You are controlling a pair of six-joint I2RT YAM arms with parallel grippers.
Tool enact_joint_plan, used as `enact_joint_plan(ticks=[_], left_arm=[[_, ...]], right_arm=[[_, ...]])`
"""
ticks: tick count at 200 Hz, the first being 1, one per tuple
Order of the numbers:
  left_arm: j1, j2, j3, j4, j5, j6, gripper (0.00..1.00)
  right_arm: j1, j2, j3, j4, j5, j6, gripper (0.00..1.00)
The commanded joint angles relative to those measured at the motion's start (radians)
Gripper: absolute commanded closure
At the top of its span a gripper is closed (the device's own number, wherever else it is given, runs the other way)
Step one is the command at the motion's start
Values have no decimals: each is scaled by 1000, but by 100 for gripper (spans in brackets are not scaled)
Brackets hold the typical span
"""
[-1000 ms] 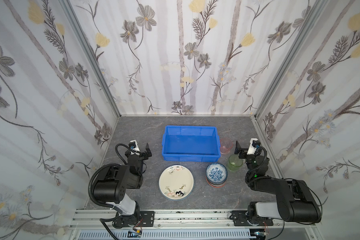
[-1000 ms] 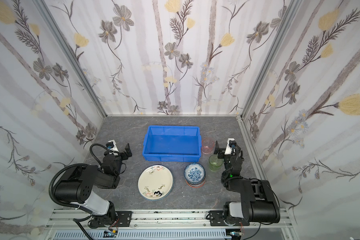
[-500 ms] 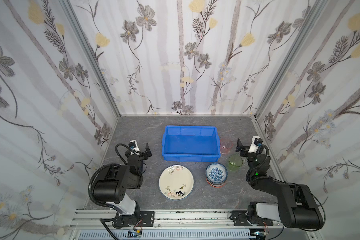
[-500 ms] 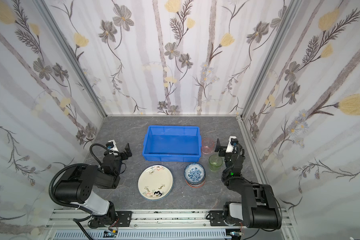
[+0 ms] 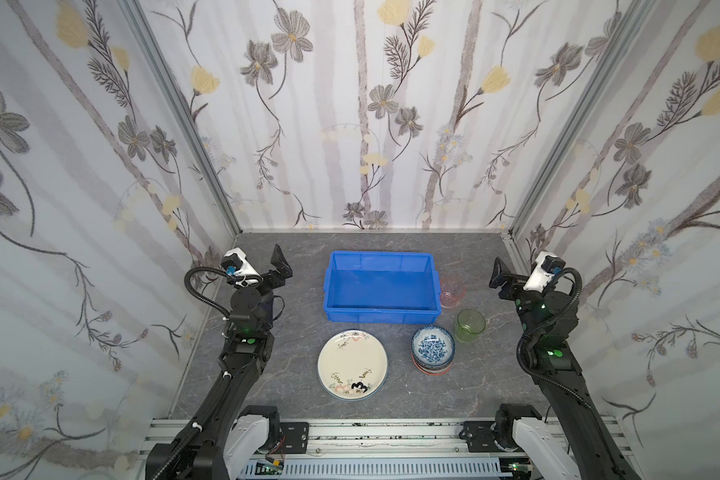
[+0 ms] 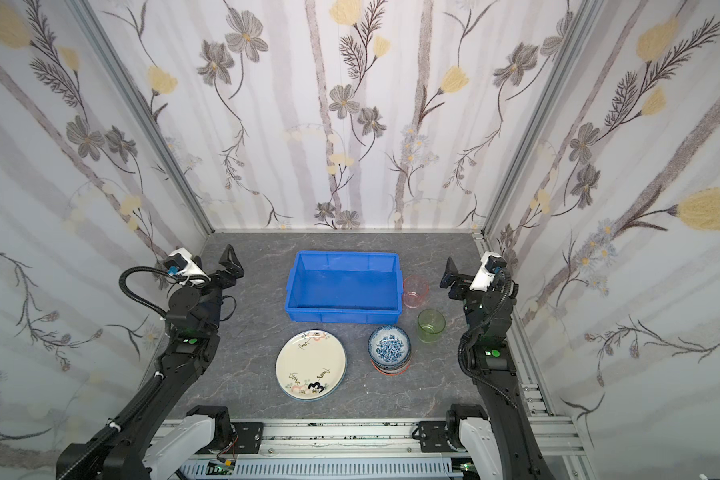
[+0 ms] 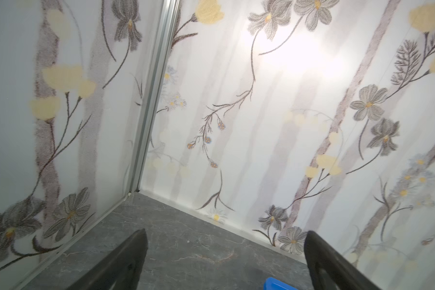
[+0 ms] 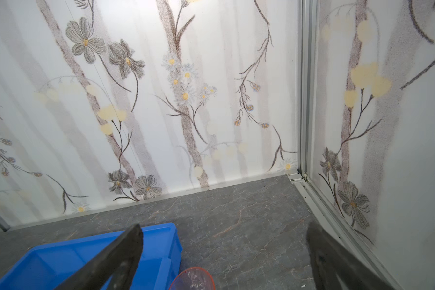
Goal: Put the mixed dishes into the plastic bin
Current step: 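Raise both arms and move the right gripper toward the cream plate stack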
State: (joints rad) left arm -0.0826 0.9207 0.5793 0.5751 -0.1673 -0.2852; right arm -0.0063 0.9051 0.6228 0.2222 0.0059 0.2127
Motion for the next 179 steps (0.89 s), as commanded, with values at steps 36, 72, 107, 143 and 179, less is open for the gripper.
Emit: enact_joint_plan(ticks=[36, 72, 107, 143, 179], left_arm=[[-3, -260, 0, -484, 109, -194, 0], [-3, -300, 79, -712, 169, -241, 0], [-4, -220, 154, -987, 223, -313, 0], [-3, -218, 160, -1166, 311, -372, 0], [-10, -227, 139, -1279, 437, -430, 0]], right_arm=[[116, -114, 121, -459, -9, 51, 0], [177, -63, 215, -568, -91, 73, 0], [361, -16, 278, -614, 23, 28, 0], [506, 71, 308, -613, 4, 43, 0], [616, 145, 329, -575, -55, 67, 0]])
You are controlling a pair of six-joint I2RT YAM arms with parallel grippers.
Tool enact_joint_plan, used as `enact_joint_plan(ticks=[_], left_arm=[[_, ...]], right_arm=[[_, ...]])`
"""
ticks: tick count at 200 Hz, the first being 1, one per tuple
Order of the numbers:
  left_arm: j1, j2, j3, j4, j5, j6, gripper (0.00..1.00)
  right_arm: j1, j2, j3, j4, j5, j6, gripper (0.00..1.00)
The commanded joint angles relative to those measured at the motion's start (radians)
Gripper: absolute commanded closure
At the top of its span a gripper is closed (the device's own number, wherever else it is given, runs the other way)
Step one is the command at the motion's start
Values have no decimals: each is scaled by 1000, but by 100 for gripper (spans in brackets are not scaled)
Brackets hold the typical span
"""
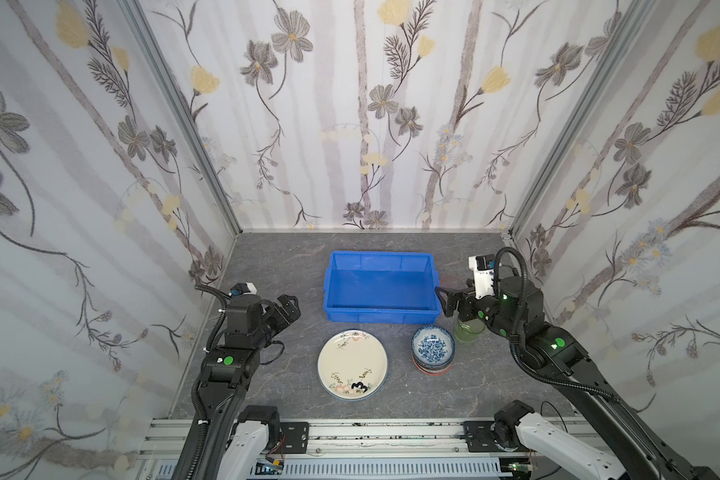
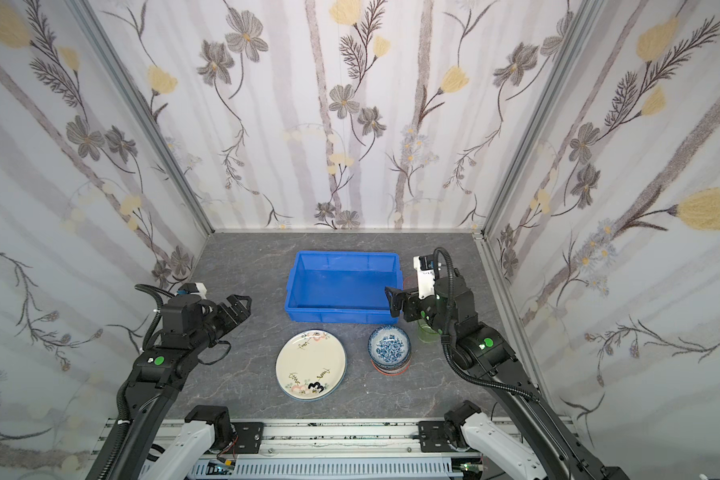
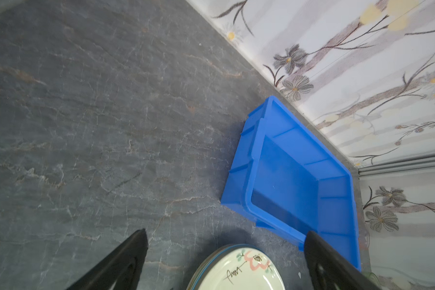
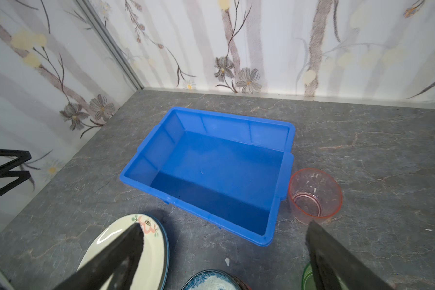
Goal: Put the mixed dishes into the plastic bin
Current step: 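Raise both arms and move the right gripper toward the cream plate stack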
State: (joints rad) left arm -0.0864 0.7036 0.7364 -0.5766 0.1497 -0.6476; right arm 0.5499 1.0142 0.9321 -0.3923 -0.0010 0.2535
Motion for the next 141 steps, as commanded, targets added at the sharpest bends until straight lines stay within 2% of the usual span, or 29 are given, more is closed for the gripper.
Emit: enact_joint_plan(ticks=[1, 30, 61, 101, 141], left_arm=[[-7, -11, -20, -128, 125, -69, 0], [-64, -81, -102, -153, 189, -164, 0], [-175, -120, -158, -172, 203, -266, 0], [-325, -91, -185, -193, 159, -322, 0], [-372, -58, -202, -176, 162, -320, 0]], right_arm=[[63, 39, 21, 39, -49, 27, 0], [158, 135, 77, 20, -17, 39, 0], [202, 235, 111, 16, -75, 33, 0], [245, 343, 122, -4, -105, 30, 1], [265, 429, 120, 2, -111, 41, 2]])
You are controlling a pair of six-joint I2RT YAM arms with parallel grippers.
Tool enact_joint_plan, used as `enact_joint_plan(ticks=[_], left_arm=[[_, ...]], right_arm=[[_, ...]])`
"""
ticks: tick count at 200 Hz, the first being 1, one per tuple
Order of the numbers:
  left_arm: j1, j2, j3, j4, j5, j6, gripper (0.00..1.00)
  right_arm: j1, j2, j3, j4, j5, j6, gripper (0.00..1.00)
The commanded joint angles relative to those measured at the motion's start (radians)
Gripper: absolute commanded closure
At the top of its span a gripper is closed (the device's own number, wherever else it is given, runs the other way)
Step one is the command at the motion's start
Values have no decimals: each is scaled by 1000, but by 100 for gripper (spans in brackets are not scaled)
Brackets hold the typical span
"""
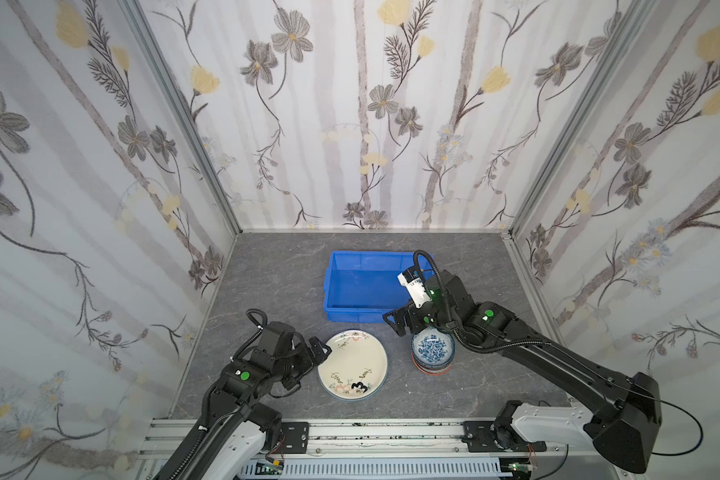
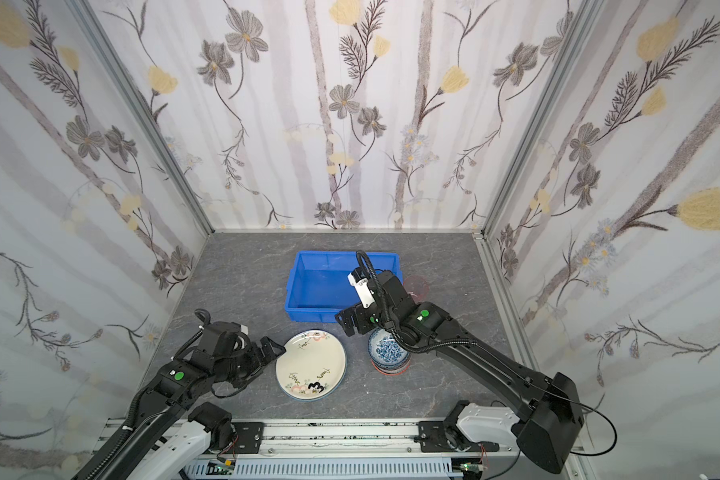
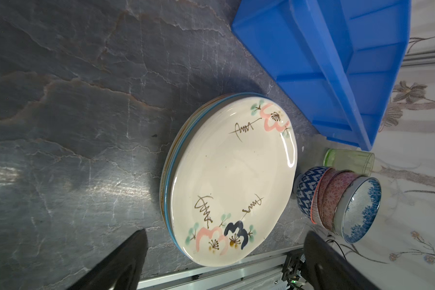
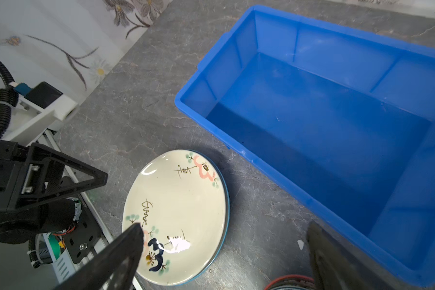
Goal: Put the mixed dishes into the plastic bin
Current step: 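Raise both arms and move the right gripper toward the cream plate stack, then lower the right gripper onto the top cream flower plate's rim and grip it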
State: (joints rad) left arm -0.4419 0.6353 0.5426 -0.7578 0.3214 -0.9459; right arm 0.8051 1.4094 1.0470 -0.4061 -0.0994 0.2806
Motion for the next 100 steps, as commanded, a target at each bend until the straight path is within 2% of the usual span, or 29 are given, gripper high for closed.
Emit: enact_joint_plan(ticks=[1, 20, 100], left_arm=[[-17, 10, -9, 6, -10, -21, 0], [-23, 10, -20, 20, -9, -28, 0], [-29, 29, -107, 130, 17, -74, 0]], right_arm=[[9, 37, 6, 18, -12, 14, 2], [48, 75, 22, 15, -23, 12, 2], [66, 237, 65, -16, -68, -2, 5]])
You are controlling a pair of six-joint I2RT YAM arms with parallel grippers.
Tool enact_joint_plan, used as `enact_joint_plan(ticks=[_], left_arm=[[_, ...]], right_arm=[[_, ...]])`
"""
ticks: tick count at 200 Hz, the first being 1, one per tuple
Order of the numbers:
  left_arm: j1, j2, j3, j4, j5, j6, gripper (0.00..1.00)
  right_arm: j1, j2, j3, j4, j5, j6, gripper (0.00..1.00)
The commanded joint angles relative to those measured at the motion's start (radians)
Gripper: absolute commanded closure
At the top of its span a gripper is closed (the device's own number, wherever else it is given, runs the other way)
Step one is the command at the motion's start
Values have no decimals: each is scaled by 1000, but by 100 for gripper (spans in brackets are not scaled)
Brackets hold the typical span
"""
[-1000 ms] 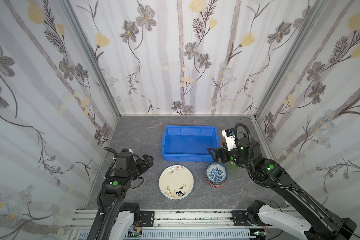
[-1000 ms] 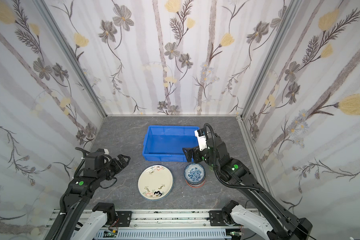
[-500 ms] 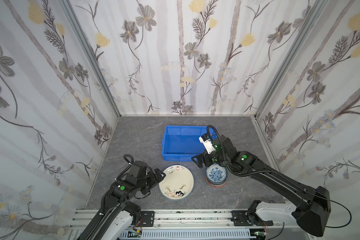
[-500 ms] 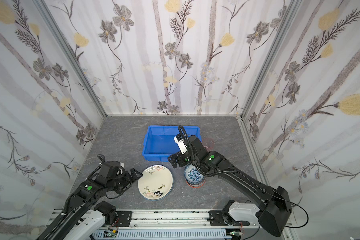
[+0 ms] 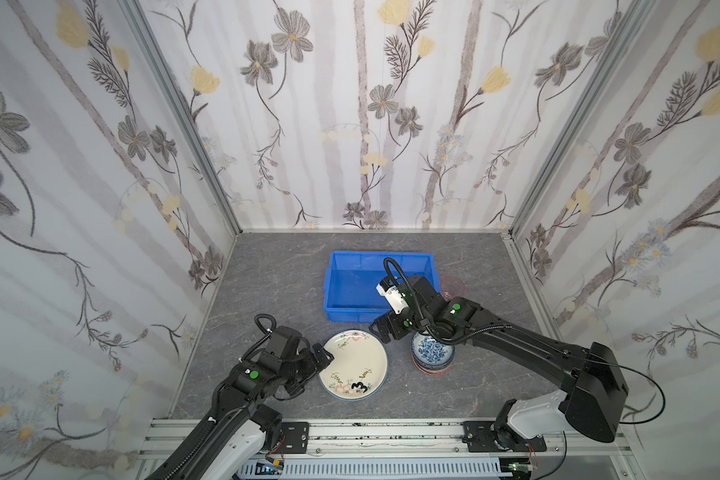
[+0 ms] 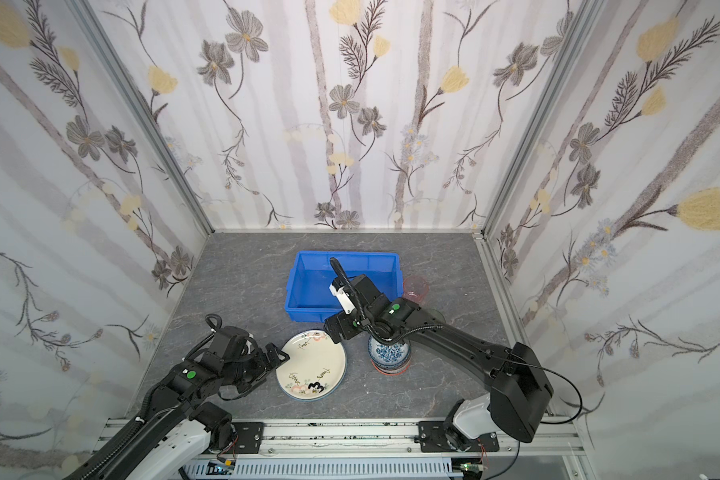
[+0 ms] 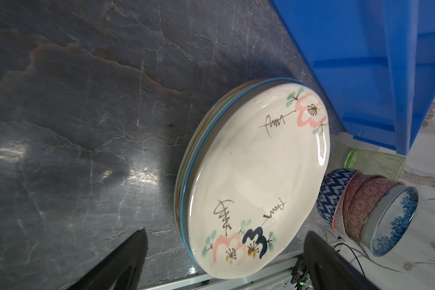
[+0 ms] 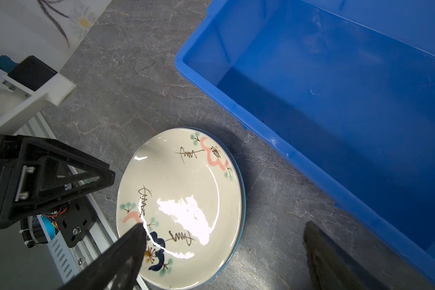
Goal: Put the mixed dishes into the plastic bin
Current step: 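Lower the right gripper onto the top cream flower plate's rim and grip it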
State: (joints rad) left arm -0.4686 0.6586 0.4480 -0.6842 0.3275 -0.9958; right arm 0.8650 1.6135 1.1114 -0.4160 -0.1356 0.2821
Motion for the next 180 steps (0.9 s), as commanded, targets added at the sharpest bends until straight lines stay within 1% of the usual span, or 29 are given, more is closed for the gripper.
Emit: enact_joint_plan(ticks=[1, 47, 87, 117, 180], left_arm=[[-2, 6, -12, 57, 11, -24, 0], [-8, 13, -27, 78, 17, -26, 0], [-13, -15, -51, 85, 34, -48, 0], [-18, -33, -71, 86, 37, -50, 0], [-21, -22, -56, 92, 41, -43, 0]], right_arm=[[7, 34, 1, -5, -33, -2, 5], [17, 76, -24, 20, -69, 19, 10], [17, 120, -35, 35, -95, 17, 13], [19, 145, -36, 58, -130, 25, 17], [24, 177, -33, 58, -148, 28, 18]])
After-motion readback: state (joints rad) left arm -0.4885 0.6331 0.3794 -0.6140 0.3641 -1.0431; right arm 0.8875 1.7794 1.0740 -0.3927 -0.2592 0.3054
